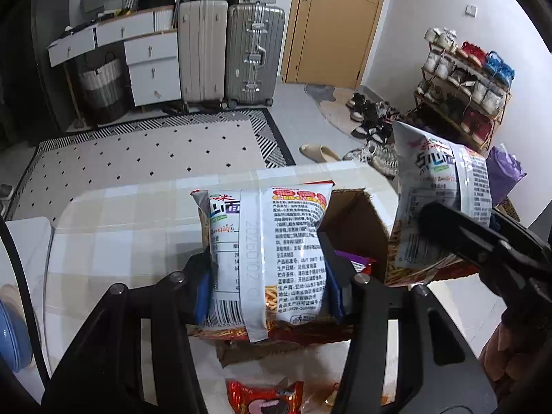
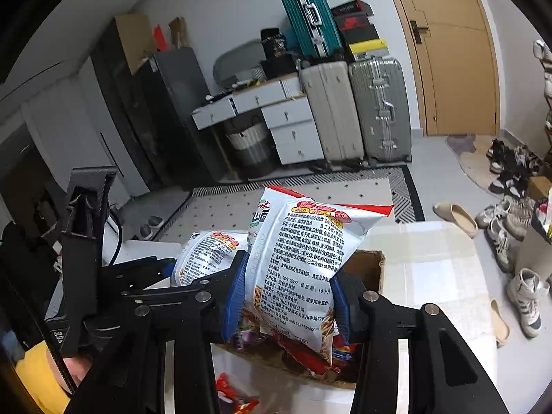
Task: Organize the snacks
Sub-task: 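Carry both bags over the cardboard box, then lower both bags into the box and open both tools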
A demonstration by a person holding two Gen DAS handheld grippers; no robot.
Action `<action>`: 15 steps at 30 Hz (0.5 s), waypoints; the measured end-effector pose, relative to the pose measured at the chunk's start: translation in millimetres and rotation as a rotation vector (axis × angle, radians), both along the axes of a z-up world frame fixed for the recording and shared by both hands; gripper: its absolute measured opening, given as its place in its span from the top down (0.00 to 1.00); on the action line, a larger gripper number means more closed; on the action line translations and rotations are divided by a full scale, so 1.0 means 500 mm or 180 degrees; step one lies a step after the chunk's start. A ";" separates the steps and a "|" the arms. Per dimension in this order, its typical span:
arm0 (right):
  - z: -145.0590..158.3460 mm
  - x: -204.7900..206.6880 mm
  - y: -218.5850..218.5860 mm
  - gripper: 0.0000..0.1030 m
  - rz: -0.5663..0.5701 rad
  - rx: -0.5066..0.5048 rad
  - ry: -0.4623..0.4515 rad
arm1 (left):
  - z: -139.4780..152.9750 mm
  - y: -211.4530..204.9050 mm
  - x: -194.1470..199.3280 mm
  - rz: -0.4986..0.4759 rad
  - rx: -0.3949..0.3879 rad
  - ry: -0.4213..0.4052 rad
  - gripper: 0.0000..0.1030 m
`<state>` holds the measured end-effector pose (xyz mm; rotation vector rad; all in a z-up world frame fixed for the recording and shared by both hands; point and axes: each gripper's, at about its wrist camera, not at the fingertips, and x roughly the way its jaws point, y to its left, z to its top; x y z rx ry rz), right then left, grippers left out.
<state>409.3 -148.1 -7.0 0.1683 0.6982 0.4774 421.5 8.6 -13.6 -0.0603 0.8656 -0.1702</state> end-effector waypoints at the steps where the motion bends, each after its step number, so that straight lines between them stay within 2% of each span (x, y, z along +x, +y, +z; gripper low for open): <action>1: -0.009 0.010 -0.001 0.57 -0.0001 0.0001 0.0038 | -0.008 -0.005 0.012 -0.0013 0.0003 0.0016 0.53; 6: -0.052 0.048 -0.008 0.57 -0.0027 -0.0012 0.0148 | -0.050 -0.023 0.064 -0.0050 -0.0016 0.0127 0.53; 15: -0.097 0.069 -0.010 0.57 -0.0046 -0.0027 0.0260 | -0.096 -0.037 0.093 -0.0046 0.0041 0.0181 0.52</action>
